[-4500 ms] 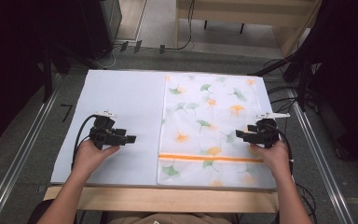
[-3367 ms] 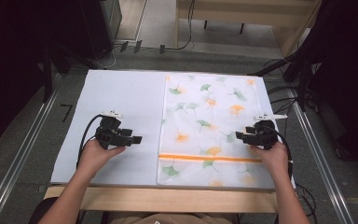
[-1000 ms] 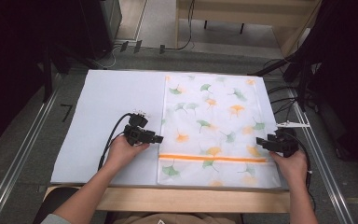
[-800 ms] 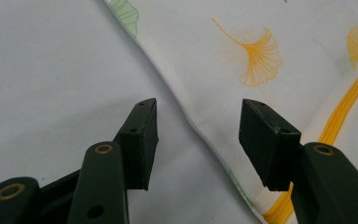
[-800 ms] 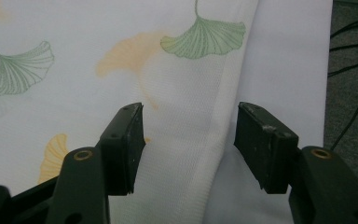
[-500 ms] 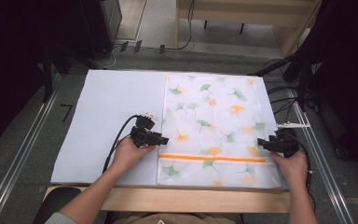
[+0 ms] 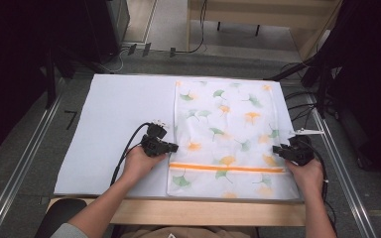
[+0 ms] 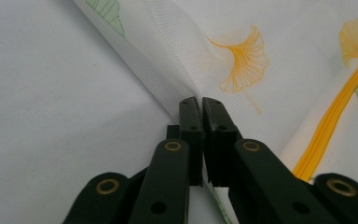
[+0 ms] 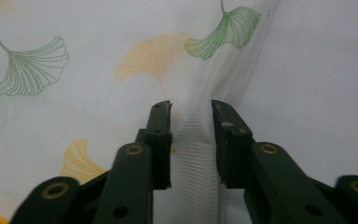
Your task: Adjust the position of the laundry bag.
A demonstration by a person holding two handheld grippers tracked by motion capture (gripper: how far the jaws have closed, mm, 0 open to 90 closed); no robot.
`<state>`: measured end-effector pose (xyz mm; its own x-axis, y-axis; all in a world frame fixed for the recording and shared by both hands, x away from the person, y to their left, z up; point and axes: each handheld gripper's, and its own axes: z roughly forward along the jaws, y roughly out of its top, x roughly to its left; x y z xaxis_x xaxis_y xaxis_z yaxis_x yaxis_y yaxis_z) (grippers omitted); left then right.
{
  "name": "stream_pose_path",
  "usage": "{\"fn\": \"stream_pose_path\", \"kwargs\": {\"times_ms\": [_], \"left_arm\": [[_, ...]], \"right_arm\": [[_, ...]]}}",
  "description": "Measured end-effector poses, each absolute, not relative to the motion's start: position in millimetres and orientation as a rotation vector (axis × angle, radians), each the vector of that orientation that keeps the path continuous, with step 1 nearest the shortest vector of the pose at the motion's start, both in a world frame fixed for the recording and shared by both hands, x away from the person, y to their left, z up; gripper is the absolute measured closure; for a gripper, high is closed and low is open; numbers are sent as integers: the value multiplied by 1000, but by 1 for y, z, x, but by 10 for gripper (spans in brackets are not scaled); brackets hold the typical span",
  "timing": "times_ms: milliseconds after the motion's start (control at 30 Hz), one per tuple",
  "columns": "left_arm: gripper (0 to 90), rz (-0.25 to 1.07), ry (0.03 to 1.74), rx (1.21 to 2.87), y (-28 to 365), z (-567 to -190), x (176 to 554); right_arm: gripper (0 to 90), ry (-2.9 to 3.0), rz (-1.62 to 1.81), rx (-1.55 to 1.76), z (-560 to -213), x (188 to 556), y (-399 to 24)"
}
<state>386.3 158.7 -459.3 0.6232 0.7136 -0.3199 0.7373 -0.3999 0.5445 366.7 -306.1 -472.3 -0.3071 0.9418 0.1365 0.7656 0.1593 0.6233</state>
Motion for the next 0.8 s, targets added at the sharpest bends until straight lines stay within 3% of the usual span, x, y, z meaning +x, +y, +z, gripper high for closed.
{"fn": "stream_pose_path", "kwargs": {"times_ms": [67,167,800], "left_arm": [[898,-50,1131,2180,159,-460,386],[900,-58,1126,2182,160,-459,387],[900,-94,1149,2160,180,-449,390]], "right_arm": [[823,2154,872,1650,-472,368,-304],[893,2151,857,1649,-472,369,-303],[900,2197,897,1665,-463,373,-294]]}}
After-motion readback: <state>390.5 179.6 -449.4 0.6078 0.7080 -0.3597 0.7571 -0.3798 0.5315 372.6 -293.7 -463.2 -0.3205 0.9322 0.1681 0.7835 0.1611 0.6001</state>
